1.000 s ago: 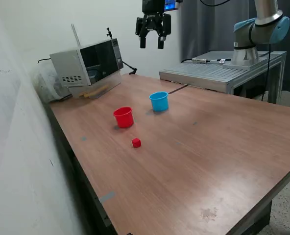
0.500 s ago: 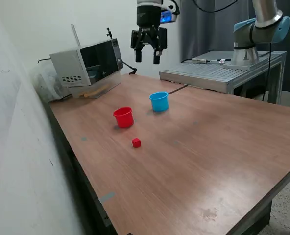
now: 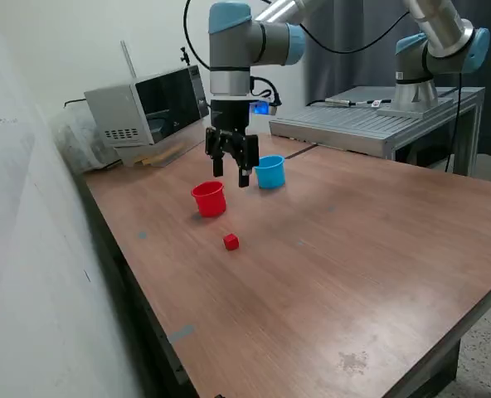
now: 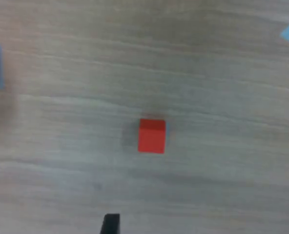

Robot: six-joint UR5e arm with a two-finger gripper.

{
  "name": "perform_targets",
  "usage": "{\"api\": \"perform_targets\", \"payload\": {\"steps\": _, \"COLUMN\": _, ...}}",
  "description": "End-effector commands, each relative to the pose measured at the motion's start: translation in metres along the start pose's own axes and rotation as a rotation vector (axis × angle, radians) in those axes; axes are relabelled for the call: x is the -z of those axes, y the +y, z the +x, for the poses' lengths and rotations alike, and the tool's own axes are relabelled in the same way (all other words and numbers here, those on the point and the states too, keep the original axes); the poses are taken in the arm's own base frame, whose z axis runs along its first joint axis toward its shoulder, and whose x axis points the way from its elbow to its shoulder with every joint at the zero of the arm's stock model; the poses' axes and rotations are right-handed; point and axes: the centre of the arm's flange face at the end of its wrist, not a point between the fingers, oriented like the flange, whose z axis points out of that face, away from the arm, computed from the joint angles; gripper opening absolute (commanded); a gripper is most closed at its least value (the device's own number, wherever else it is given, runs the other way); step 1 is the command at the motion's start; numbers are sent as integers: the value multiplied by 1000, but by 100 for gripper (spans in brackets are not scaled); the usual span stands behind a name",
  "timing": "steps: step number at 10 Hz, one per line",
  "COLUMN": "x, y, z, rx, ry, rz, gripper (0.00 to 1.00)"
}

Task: Place red objects in the red bin, and blue objects in the blue bin.

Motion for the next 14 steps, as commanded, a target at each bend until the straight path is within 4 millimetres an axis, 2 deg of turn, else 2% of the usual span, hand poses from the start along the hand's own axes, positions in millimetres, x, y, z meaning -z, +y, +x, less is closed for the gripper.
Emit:
{"api": "perform_targets", "payload": {"steps": 1, "x": -46, "y": 2, "z": -1, "rx": -8, "ry": 0, "rz": 8, "gripper": 100}}
{"api": "perform_targets", "payload": {"steps": 3, "x": -67, "y": 2, "z": -1, "rx": -8, "ry": 1, "rz": 20, "gripper": 100}}
{"api": "perform_targets", "payload": {"steps": 8, "x": -102, "y": -5, "z": -3, "rx": -12, "ry": 2, "rz": 46, "gripper": 100}}
{"api": "perform_targets", "payload": {"steps": 11, "x": -112, "y": -3, "z": -5, "rx": -14, "ry": 2, "rz": 47, "gripper": 100}}
{"api": "perform_targets", "payload": {"steps": 14, "x": -113, "y": 0, "z": -24, "rx": -36, "ry": -4, "rz": 38, "gripper": 100}}
